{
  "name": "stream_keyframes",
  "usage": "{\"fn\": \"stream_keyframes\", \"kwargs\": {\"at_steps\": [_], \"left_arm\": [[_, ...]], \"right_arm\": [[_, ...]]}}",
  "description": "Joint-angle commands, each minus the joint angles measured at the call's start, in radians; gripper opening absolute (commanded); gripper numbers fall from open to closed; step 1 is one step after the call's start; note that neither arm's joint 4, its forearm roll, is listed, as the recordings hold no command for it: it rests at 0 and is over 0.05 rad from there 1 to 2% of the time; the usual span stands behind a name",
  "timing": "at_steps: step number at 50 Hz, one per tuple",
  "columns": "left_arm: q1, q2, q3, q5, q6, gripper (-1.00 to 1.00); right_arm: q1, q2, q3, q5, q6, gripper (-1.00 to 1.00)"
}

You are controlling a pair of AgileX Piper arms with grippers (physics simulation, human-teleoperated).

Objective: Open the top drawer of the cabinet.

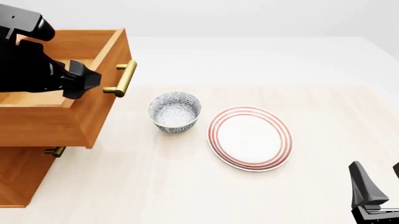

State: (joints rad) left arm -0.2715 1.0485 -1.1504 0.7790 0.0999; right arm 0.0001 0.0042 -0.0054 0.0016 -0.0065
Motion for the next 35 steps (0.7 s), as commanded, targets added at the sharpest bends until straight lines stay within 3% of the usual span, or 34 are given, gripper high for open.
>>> {"fn": "stream_keyframes", "kwargs": {"at_steps": [1,35], "left_arm": [[-0.002,-0.043,-0.014,0.028,0.013,1.00],[0.034,-0.152,-0.017,0.043,0.007,1.00]], "right_arm": [[0.000,0.000,0.000,0.000,0.000,1.00],[0.000,0.000,0.000,0.000,0.000,1.00]]}}
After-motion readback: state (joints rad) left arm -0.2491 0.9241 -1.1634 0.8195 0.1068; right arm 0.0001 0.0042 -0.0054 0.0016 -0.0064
